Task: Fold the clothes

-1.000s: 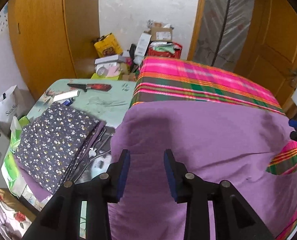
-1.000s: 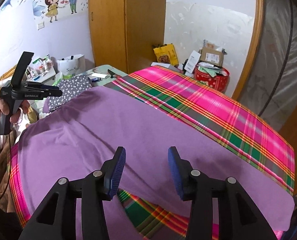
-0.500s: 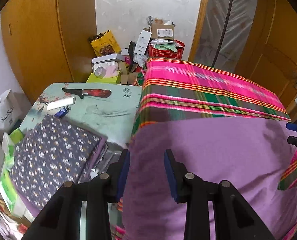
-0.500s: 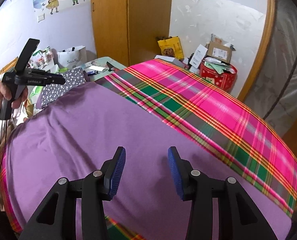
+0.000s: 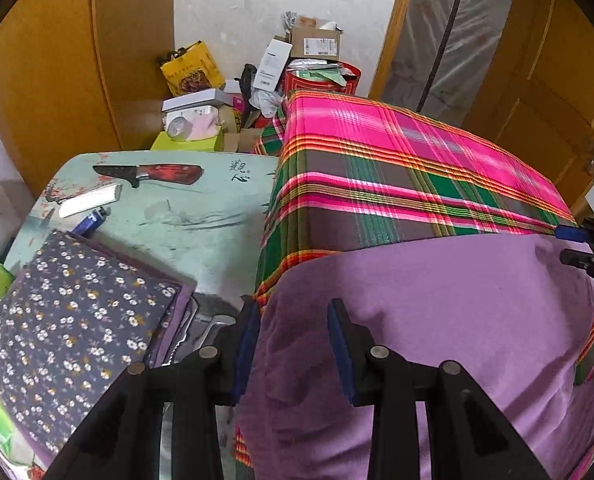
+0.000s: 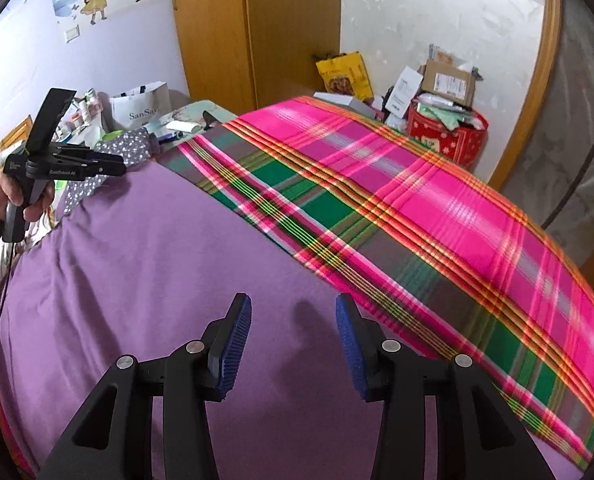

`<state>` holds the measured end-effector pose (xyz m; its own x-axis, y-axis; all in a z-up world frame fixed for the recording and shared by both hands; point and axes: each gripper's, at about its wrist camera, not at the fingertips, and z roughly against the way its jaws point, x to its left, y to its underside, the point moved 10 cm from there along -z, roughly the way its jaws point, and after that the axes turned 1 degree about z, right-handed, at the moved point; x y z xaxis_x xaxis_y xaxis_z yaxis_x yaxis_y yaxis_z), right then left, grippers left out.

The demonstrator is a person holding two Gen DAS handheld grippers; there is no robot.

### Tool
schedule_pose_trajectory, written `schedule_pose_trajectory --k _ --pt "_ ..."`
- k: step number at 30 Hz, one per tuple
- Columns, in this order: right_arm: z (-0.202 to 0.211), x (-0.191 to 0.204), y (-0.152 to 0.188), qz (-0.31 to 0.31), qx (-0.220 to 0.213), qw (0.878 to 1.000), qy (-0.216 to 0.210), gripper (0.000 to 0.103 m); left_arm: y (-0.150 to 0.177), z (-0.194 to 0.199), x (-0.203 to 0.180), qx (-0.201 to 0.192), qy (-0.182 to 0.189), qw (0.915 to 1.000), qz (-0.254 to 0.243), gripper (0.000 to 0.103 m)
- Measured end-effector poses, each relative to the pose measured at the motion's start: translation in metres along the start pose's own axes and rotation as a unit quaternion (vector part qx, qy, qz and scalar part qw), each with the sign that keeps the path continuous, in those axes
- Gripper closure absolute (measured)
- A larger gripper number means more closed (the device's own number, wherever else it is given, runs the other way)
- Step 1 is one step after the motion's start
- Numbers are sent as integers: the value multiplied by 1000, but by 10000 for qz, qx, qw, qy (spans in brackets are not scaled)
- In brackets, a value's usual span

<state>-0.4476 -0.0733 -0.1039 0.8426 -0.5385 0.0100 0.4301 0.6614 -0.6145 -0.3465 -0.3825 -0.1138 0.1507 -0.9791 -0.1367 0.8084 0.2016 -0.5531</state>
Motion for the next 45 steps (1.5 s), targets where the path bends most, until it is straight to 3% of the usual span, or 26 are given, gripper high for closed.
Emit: schedule_pose_trajectory --k 10,21,24,26,28,30,31,45 --pt "-35 -18 6 -108 273 9994 -186 57 -5 -9 -1 -91 213 9997 -78 68" --pt "-42 -22 3 99 308 9989 -336 58 -11 -13 -5 -227 358 9989 -195 67" --pt "-41 -17 4 246 337 9985 -358 74 -11 -13 -8 -231 428 9985 -241 72" --pt "-40 -12 4 359 347 9981 -368 90 -11 -13 -12 -244 425 9983 -320 84" --pt "-40 -7 4 504 355 9976 -300 94 -11 -11 -16 -279 328 9980 -456 86" --pt "-40 -5 4 567 363 9975 -201 95 -11 -10 -17 -316 228 9978 -541 90" --pt "-40 -5 4 587 365 9975 -157 96 -12 -10 -16 -339 191 9979 -524 99" --pt "1 4 -4 634 -72 9978 166 98 -16 26 -25 -769 97 9947 -674 100"
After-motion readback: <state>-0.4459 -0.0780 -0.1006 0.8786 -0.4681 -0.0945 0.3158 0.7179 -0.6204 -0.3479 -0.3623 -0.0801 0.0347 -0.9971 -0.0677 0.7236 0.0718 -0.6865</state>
